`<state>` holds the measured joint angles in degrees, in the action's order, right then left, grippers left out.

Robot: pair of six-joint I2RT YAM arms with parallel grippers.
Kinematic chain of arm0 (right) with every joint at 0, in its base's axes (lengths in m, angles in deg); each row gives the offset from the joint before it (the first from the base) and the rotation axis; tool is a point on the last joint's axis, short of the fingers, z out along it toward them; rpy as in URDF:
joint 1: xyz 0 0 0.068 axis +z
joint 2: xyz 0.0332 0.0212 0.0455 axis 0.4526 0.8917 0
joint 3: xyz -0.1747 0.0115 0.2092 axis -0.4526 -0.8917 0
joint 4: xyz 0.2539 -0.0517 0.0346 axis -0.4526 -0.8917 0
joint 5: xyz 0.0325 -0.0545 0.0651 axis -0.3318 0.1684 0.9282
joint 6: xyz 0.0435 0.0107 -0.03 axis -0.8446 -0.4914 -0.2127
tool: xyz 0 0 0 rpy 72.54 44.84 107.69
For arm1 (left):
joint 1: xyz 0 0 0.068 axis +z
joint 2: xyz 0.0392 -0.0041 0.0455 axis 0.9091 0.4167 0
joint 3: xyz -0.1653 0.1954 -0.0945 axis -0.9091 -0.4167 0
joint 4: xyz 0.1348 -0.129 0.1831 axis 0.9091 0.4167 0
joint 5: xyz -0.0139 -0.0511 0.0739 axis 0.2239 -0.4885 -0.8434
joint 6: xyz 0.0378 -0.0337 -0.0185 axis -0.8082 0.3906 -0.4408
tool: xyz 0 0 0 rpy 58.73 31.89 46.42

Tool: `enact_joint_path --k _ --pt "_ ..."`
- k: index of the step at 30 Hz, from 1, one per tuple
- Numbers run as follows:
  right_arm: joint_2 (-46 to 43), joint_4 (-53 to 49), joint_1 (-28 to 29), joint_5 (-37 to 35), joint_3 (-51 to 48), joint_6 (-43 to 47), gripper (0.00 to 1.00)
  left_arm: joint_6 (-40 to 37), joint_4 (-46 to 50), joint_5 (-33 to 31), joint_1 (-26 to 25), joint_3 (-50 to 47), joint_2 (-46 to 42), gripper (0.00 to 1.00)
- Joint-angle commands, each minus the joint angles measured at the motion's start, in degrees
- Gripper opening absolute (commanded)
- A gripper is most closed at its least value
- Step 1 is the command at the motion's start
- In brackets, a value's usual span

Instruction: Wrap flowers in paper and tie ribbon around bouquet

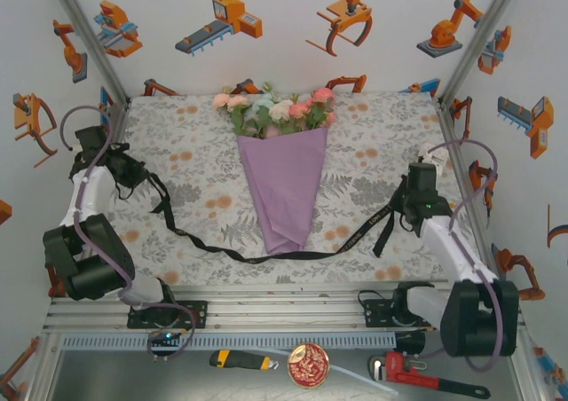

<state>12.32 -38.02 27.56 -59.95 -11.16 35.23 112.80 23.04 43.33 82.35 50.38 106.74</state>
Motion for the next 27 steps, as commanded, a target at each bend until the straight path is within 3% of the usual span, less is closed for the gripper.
enact_joint_path --k 1,9,10,12,15,17,21,25,27 --pt "3.4 6.8 -1.5 5.4 5.1 0.5 0.0 0.8 -1.9 -0.9 -0.7 2.2 1.3 0.14" --pt "10.9 8.0 -3.1 4.0 14.3 -0.9 0.0 2.7 -1.4 -1.0 -2.5 6.7 4.1 0.22" --pt "12.1 7.7 -3.1 5.9 15.4 -1.1 0.06 2.7 -1.4 -1.2 -2.6 7.0 4.1 0.28" --pt "14.5 7.2 -3.1 11.8 17.5 -1.4 0.28 2.9 -1.7 -1.3 -2.7 7.6 4.5 0.39" --pt "14.3 3.1 -3.0 14.8 19.2 -2.7 0.66 1.2 -1.4 -0.9 -2.9 11.6 5.3 0.52" --pt "11.3 2.1 -3.1 16.2 18.2 -2.7 0.77 -0.3 0.9 -0.3 -3.1 15.2 4.9 0.57" --pt "3.6 -0.2 -3.1 21.6 14.4 -4.9 0.8 1.4 0.8 2.6 -7.4 13.2 -2.2 0.61" --pt "1.8 -0.6 -2.3 36.9 10.6 -11.1 0.76 4.8 -6.2 4.7 -19.5 0.8 -11.3 0.64" --pt "2.0 -1.4 -0.6 41.1 9.0 -12.8 0.76 7.3 -9.7 5.0 -25.7 -4.7 -13.7 0.65"
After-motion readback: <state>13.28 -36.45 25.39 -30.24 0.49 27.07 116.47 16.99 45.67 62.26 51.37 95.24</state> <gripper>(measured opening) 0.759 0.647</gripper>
